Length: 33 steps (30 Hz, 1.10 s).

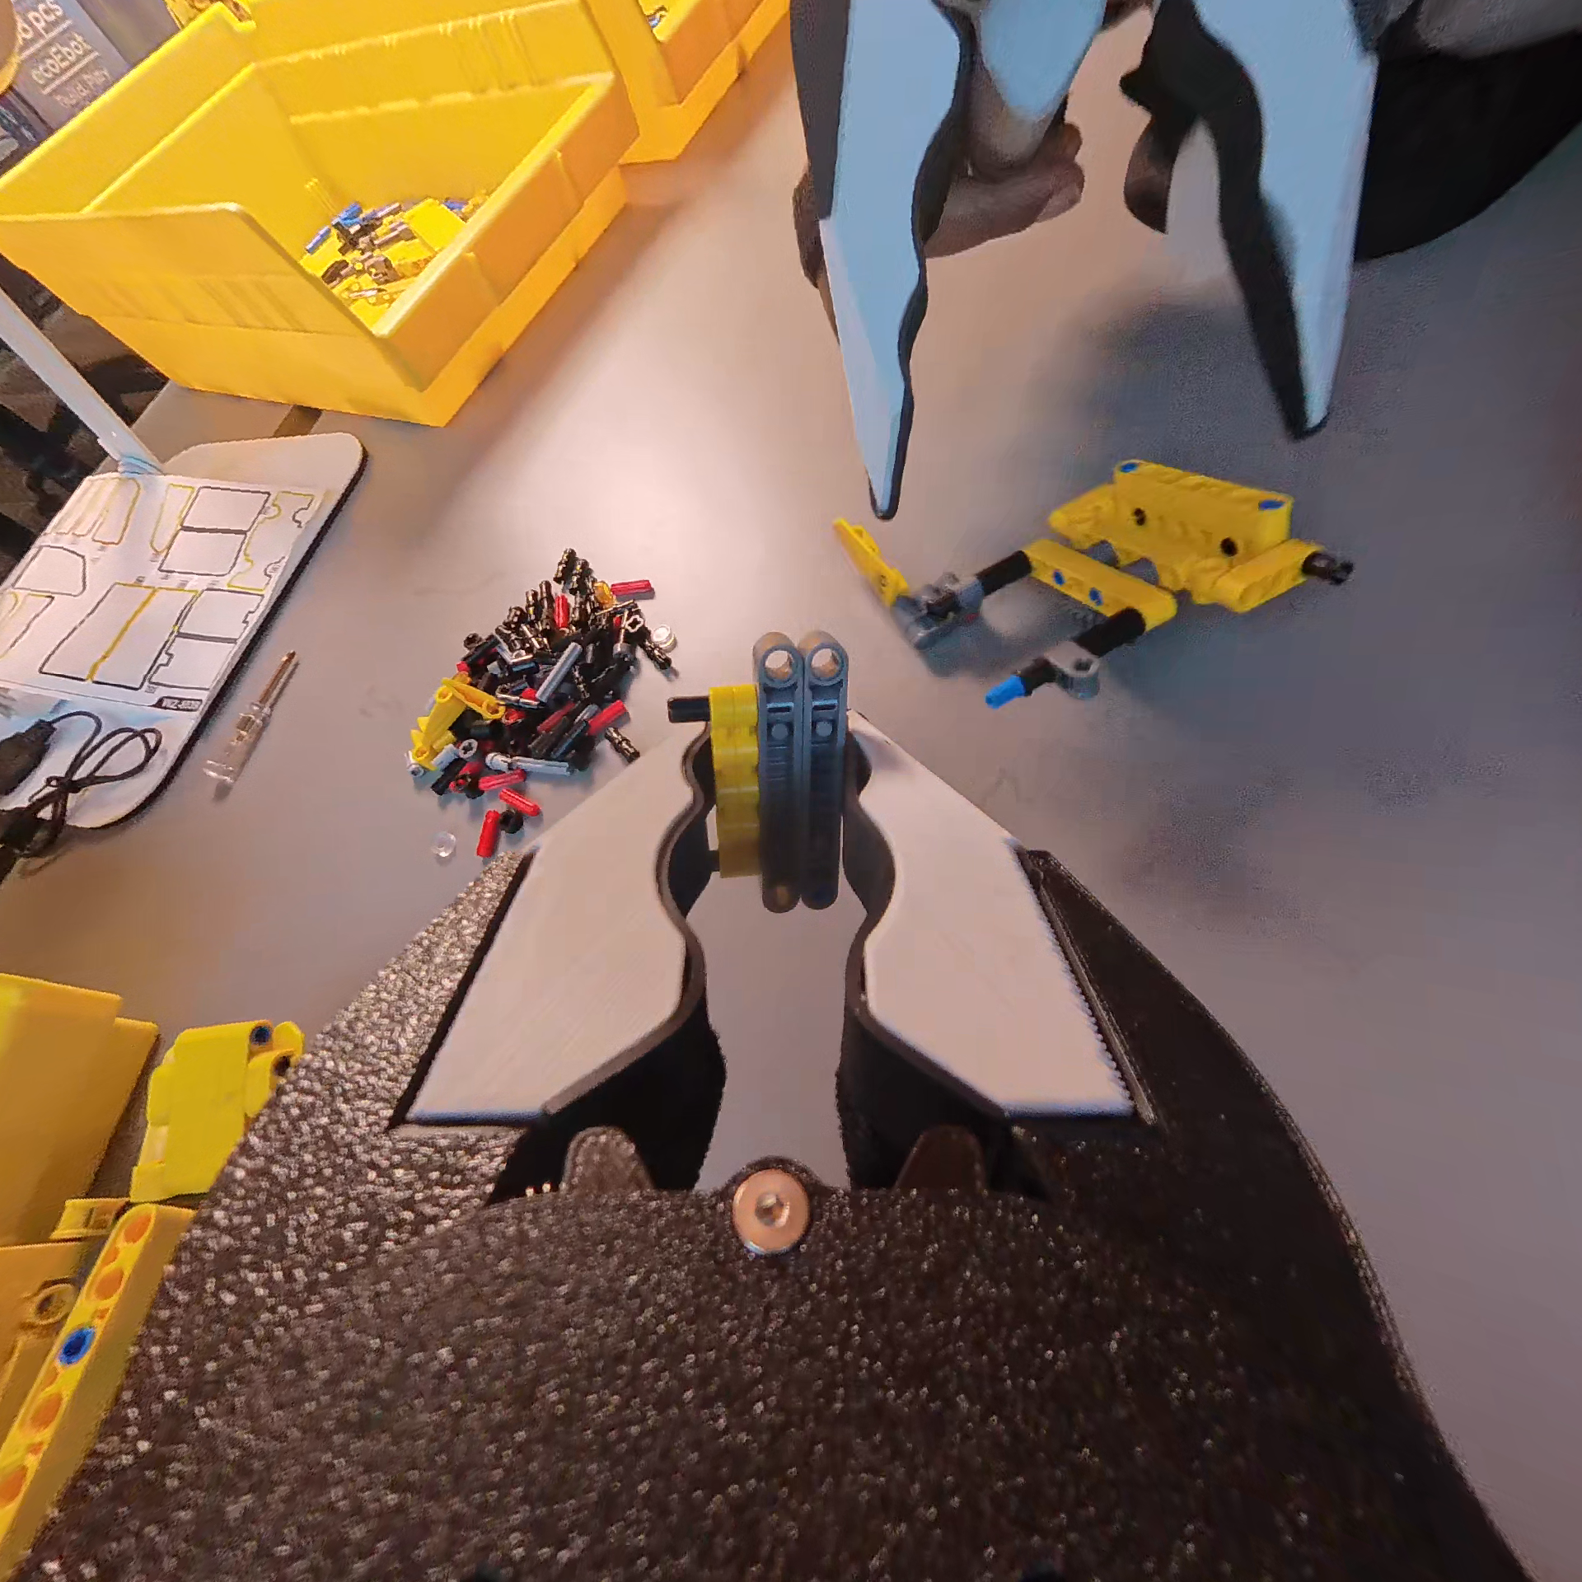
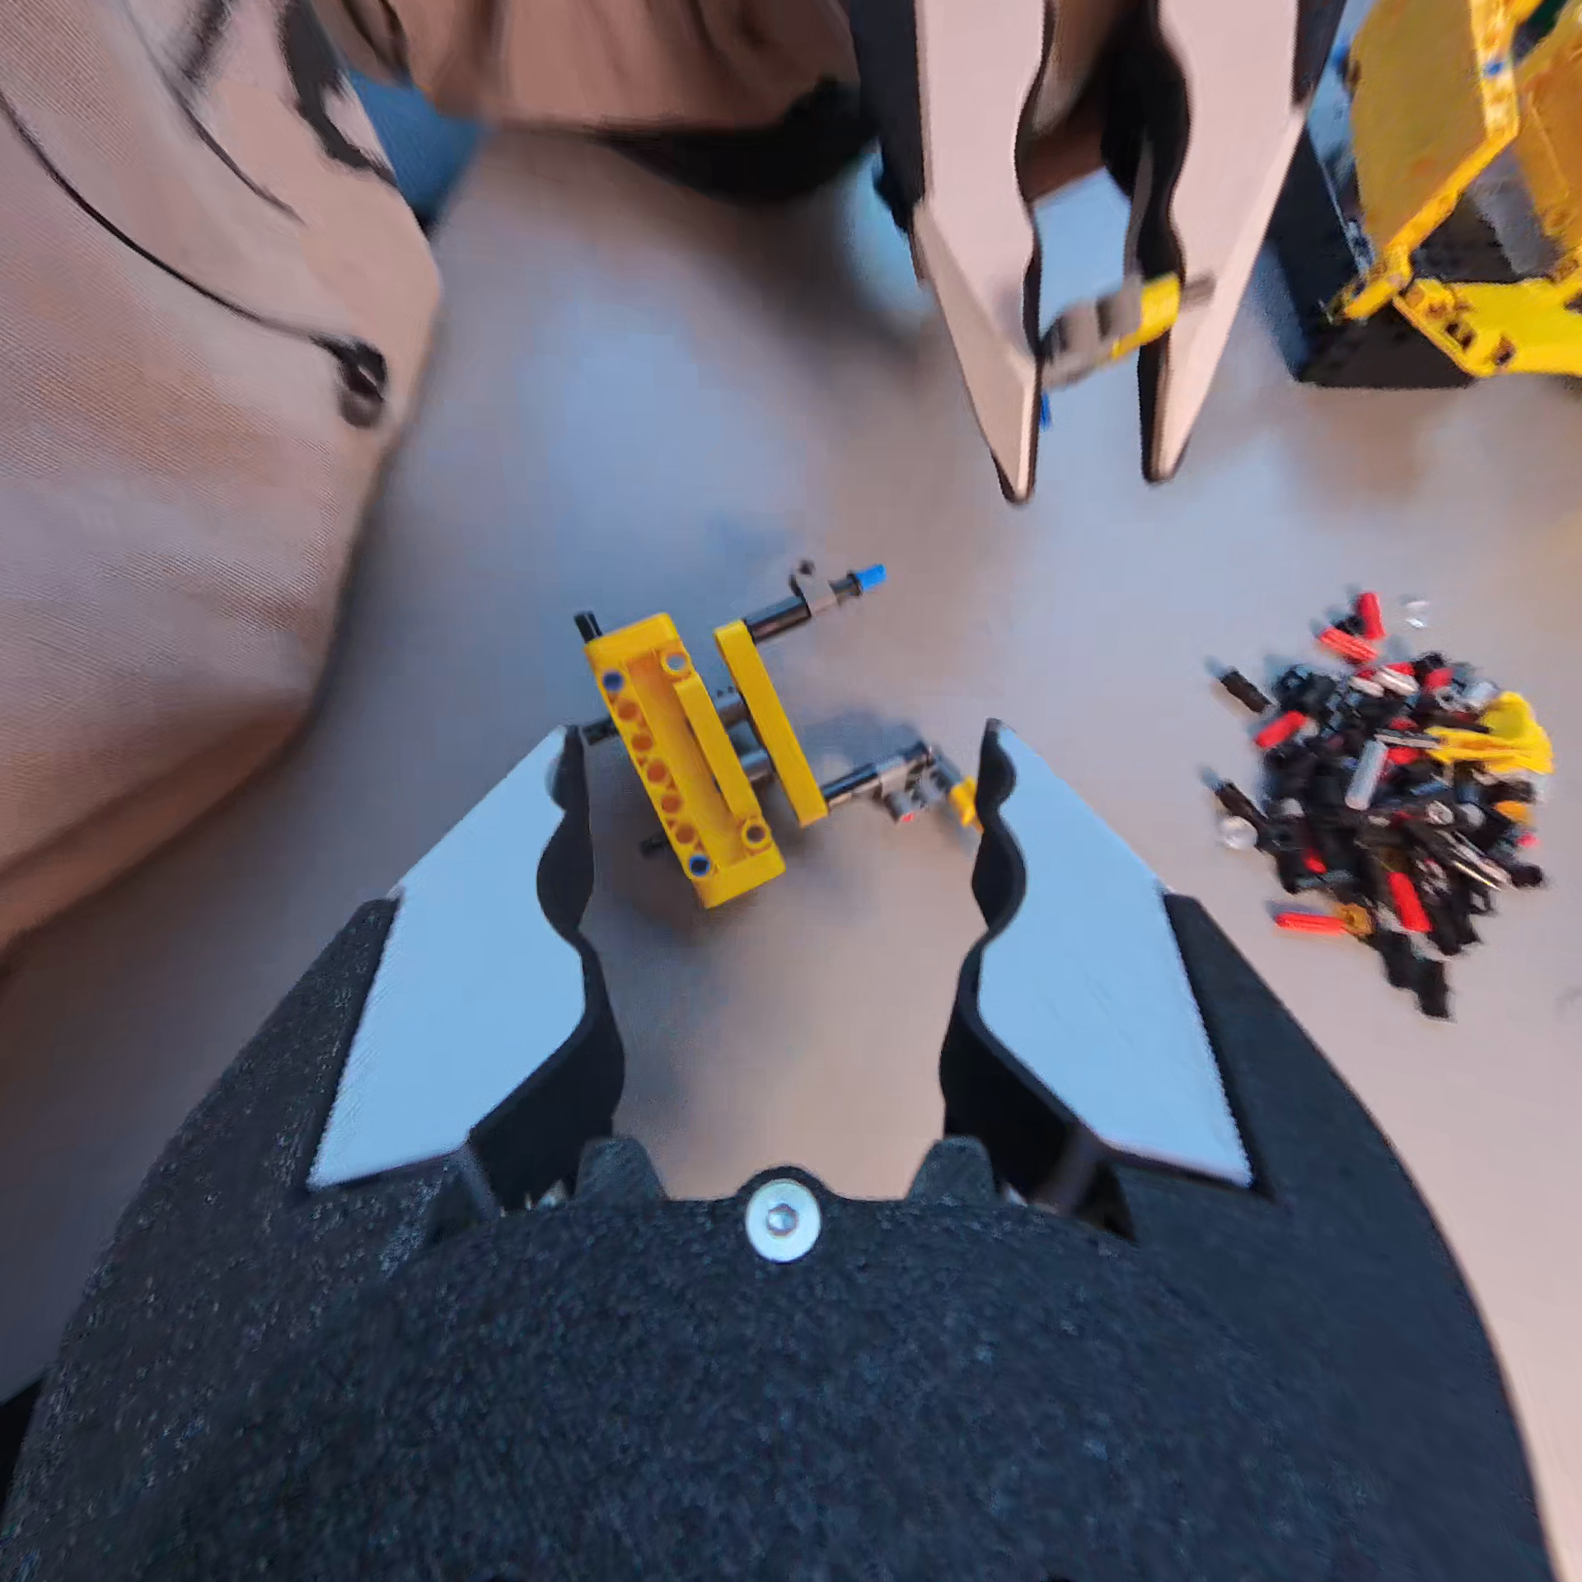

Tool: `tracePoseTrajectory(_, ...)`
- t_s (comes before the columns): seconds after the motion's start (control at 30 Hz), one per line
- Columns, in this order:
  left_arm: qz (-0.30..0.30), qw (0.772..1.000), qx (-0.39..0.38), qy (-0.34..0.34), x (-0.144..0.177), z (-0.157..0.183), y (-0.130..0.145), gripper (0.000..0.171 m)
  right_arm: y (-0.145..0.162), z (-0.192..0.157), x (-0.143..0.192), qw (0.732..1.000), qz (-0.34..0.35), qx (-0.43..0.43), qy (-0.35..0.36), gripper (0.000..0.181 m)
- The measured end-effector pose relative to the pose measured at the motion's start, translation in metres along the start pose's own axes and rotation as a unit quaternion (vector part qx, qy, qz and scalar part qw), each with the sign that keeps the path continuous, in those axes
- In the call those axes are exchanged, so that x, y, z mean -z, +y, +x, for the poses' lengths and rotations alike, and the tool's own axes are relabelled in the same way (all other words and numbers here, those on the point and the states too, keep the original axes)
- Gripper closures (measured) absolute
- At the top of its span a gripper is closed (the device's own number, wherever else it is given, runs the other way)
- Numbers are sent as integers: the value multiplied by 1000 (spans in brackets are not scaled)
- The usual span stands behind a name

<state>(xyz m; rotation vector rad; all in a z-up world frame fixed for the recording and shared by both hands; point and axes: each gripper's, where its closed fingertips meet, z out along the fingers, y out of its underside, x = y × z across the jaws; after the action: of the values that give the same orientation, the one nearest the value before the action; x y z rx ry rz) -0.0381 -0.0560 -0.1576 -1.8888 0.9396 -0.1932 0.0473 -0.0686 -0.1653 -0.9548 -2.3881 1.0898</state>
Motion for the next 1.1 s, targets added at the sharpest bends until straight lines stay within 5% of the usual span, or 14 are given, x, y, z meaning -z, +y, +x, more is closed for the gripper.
tracePoseTrajectory(0.1, -8, 999, -32, -13, -2, 2, 0, 147, -27, -4, 14, 996, 77, -38, -27, 91)
tracePoseTrajectory(0.27, -15, 993, -101, -57, -6, 2, -5, 146, -54, 32, 12, 977, 162, -133, 30, 135)
tracePoseTrajectory(0.33, -28, 987, -131, -84, -8, 0, -6, 146, -63, 40, 1, 964, 188, -186, 33, 138)
tracePoseTrajectory(0.57, -57, 968, -190, -152, -14, -10, -4, 148, -60, 56, -28, 958, 166, -214, 91, 169)
tracePoseTrajectory(0.67, 45, 985, -78, -148, 2, -21, -30, 117, -75, 62, -2, 949, 231, -185, 106, 174)
tracePoseTrajectory(0.77, 189, 972, 137, -8, 22, -16, -62, 105, -103, 58, 35, 920, 352, -139, 102, 174)
tracePoseTrajectory(0.9, 321, 905, 248, 128, 47, -3, -97, 131, -123, 49, 54, 885, 439, -136, 75, 174)
tracePoseTrajectory(0.97, 342, 895, 246, 147, 49, 5, -107, 150, -122, 46, 43, 885, 436, -150, 61, 174)
tracePoseTrajectory(1.1, 324, 894, 270, 149, 45, 1, -101, 152, -117, 51, 38, 881, 430, -196, 32, 174)
